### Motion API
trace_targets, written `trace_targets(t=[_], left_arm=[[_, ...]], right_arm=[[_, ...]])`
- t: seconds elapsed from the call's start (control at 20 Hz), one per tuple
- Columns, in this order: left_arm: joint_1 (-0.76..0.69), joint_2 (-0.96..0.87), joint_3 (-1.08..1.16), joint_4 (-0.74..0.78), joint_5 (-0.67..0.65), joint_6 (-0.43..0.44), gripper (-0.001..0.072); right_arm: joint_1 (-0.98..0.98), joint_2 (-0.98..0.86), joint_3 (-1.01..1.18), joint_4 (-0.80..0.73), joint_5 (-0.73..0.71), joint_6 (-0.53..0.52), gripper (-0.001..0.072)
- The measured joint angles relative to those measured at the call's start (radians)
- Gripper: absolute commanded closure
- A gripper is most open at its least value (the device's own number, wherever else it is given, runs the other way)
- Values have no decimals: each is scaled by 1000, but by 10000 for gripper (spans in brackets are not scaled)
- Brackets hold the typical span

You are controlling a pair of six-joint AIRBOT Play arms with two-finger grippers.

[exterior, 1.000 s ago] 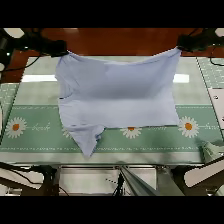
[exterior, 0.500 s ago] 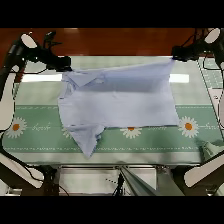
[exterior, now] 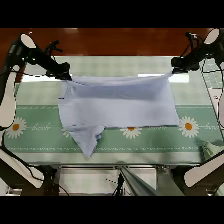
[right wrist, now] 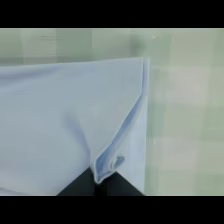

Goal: Fold the shirts.

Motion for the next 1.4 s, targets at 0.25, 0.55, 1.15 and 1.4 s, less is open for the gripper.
trace_targets(t=[0.25, 0.55, 1.15, 1.4], left_arm=[[41, 0, 24, -19, -133, -11, 287], [167, 150, 23, -25, -275, -19, 287], [364, 748, -1086, -92, -12, 109, 287], [331, 800, -1308, -121, 103, 148, 289]], right_arm=[[-10, 28, 2, -9, 141, -31, 390], [-105, 179, 2, -84, 356, -42, 398], [-406, 325, 2, 46, 346, -39, 395], [-423, 328, 2, 79, 297, -49, 395]])
